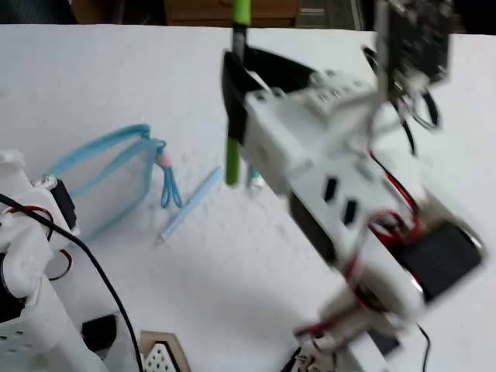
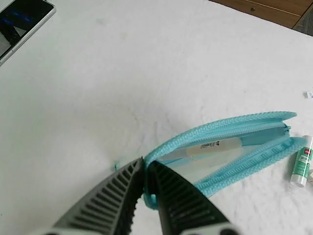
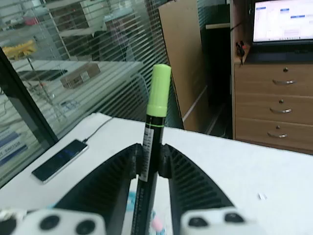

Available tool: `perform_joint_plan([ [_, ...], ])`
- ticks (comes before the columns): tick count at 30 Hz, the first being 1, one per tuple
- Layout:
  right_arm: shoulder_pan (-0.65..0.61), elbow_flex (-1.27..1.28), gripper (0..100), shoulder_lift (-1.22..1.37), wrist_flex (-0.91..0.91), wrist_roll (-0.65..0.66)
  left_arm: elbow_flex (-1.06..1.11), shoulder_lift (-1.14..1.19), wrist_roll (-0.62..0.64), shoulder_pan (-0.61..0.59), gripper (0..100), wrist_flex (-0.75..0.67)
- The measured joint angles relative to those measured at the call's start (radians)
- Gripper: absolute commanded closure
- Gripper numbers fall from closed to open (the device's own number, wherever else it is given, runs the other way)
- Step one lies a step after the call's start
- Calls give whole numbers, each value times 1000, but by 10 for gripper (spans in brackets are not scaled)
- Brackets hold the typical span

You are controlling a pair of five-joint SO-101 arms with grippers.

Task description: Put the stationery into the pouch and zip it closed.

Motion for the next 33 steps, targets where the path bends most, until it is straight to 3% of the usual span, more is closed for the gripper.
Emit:
perform_joint_plan([
  [9,0,796,981,-479,-17,0,0,0,0,0,976,0],
  [15,0,1292,981,-595,-207,-6,0,0,0,0,976,0],
  [23,0,1798,981,-704,-779,-6,0,0,0,0,976,0],
  [29,-3,1861,981,-766,-1297,-9,0,0,0,0,976,0],
  [33,-92,1858,981,-761,-1623,-9,0,0,0,0,976,0],
])
